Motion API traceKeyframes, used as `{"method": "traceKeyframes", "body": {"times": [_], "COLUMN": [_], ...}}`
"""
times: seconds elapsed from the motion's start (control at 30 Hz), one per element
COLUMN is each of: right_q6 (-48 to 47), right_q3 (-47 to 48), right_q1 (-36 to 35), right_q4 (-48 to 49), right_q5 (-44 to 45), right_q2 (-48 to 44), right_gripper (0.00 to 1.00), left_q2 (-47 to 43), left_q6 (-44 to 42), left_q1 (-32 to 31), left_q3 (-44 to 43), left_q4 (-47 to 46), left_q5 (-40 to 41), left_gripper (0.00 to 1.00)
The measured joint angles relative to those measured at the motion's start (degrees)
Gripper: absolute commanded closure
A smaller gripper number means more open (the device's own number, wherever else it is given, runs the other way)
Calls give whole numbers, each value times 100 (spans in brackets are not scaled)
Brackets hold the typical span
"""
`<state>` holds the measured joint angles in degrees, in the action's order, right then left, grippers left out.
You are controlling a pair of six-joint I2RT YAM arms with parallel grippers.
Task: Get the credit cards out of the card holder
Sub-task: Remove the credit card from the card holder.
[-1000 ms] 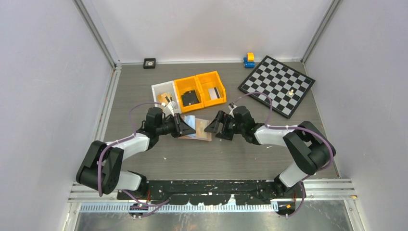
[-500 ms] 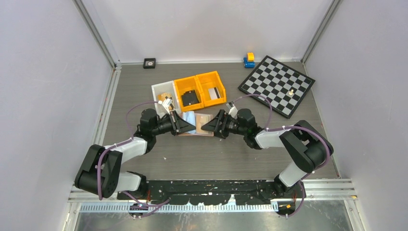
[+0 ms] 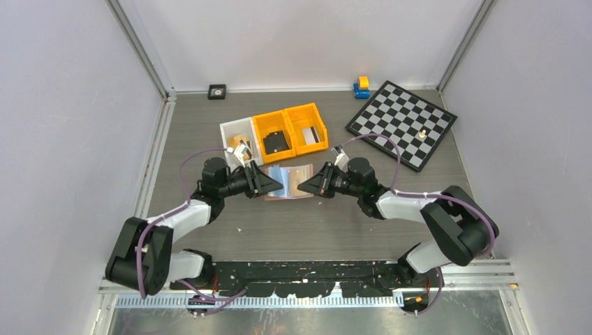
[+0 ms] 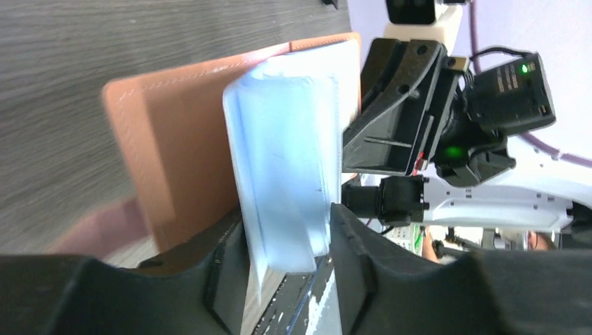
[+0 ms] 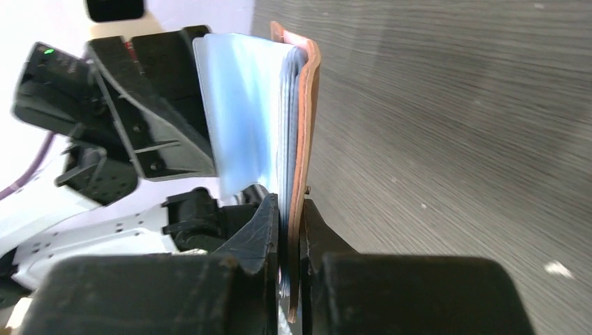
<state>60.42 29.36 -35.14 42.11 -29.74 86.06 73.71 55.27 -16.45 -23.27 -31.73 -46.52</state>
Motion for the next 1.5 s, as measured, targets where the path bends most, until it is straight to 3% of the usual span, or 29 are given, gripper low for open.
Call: {"method": "traceKeyframes", "body": {"times": [0.23, 0.33, 0.4, 0.43, 0.7, 0.93, 1.3, 1.4, 1.5], "right_q6": [-848, -1082, -1150, -1193, -1394, -1401, -1403, -1397, -1379], "right_q3": [57, 157, 188, 205, 234, 201, -33, -92, -142], "right_q1": [-122, -190, -240, -269, -422, -448, -450, -450, -450], "right_q4": [-1683, -2070, -2203, -2269, -2461, -2350, -1989, -1856, -1775], "right_q5": [855, 1108, 1185, 1220, 1325, 1298, 1281, 1222, 1152], "right_q2": [-789, -857, -857, -857, -859, -1130, -1980, -1985, -1982], "right_gripper": [100, 100, 100, 100, 99, 100, 100, 100, 99], "left_q2": [-1246, -1648, -1757, -1779, -1040, -647, -761, -518, -417], "left_q6": [-1001, -1294, -1427, -1508, -1856, -1845, -1351, -1126, -898], "left_q1": [55, 68, 63, 37, -551, -636, -732, -734, -734], "left_q3": [-256, -297, -297, -299, -682, -778, -358, -293, -162], "left_q4": [2155, 2623, 2813, 2924, 3558, 3567, 1902, 1370, 922], "left_q5": [1191, 1596, 1759, 1851, 2361, 2302, 1224, 977, 804], "left_gripper": [25, 16, 2, 0, 0, 0, 0, 7, 22]}}
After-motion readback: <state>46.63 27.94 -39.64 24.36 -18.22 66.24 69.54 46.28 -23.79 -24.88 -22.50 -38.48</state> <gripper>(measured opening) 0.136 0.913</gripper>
